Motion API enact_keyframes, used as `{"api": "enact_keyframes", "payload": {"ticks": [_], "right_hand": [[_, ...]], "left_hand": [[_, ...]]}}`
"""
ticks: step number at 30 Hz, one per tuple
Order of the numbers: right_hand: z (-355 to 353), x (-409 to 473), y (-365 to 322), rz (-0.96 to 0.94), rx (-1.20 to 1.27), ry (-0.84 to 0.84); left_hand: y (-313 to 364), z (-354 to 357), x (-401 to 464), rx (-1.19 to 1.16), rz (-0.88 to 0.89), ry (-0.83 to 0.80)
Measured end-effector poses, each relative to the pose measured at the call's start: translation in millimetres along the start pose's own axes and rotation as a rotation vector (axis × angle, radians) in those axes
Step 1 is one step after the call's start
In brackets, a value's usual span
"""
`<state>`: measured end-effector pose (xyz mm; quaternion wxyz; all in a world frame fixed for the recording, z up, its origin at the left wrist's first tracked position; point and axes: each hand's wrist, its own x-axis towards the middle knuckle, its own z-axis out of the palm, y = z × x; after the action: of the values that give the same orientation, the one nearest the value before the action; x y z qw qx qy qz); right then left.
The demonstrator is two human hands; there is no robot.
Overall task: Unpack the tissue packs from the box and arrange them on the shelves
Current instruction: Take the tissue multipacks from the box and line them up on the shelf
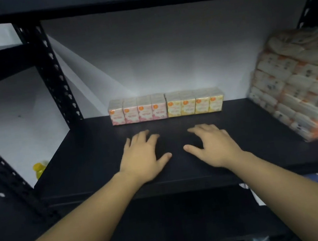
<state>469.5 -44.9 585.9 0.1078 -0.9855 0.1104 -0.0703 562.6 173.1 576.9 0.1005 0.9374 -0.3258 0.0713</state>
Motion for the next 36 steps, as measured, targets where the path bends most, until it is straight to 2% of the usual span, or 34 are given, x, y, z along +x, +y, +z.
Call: {"api": "enact_keyframes", "payload": {"ticks": [4, 12, 17, 24, 31, 36], "right_hand": [[23.7, -52.4, -12.6, 0.045, 0.025, -0.069], [54.3, -137.0, -18.3, 0.026, 0.011, 0.078], [75.7, -190.6, -12.0, 0.023, 0.093, 0.126], [164.6, -276.0, 27.2, 0.065, 0.219, -0.113], [294.7, -350.5, 55.6, 0.214, 0.285, -0.331], [395.8, -379.2, 68.4, 0.285, 0.345, -0.537]], "left_hand": [[4.1, 14.6, -40.1, -0.086, -0.021, -0.114], [19.2, 28.7, -117.7, -0.021, 0.003, -0.029], [35.9, 48.2, -180.8, -0.11, 0.007, 0.005], [52.0, 144.2, -274.6, -0.233, -0.152, -0.232], [33.9, 267.0, -357.1, -0.267, -0.27, -0.494], [8.6, 363.5, -388.1, -0.394, -0.387, -0.586]]}}
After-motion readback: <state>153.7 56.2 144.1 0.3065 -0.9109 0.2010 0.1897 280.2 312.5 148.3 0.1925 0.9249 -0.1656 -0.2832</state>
